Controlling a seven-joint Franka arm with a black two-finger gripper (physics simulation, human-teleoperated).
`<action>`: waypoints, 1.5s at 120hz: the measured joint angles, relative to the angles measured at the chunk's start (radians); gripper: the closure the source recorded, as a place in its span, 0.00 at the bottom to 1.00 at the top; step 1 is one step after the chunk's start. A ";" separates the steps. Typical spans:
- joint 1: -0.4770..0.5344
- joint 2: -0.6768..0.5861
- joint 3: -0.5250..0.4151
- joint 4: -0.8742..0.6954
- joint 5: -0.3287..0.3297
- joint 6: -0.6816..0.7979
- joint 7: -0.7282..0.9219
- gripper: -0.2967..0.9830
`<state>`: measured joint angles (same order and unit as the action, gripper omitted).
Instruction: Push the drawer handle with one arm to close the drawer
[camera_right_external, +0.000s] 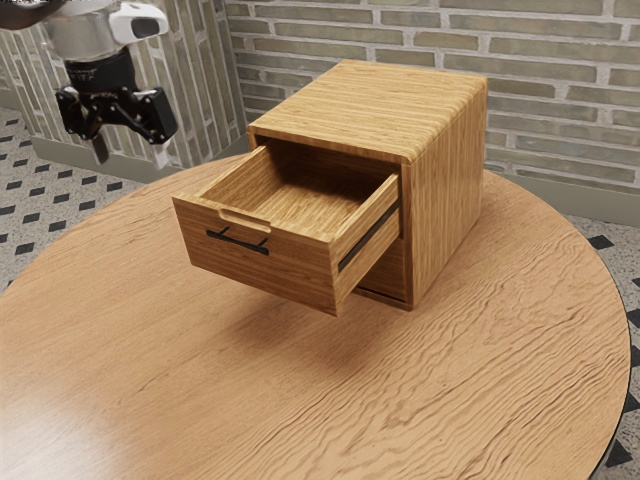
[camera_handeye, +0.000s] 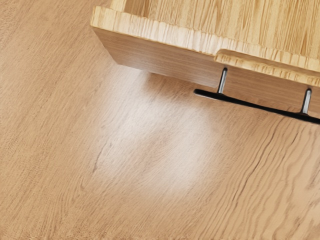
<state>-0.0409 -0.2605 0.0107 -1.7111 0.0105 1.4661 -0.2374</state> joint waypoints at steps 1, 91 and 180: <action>0.000 0.000 0.000 -0.001 0.000 -0.001 -0.006 0.23; -0.030 -0.025 0.001 -0.438 -0.025 0.185 -0.339 0.80; -0.060 0.003 -0.006 -0.487 0.092 0.390 -0.234 0.84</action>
<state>-0.1012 -0.2571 0.0049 -2.1981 0.1024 1.8560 -0.4714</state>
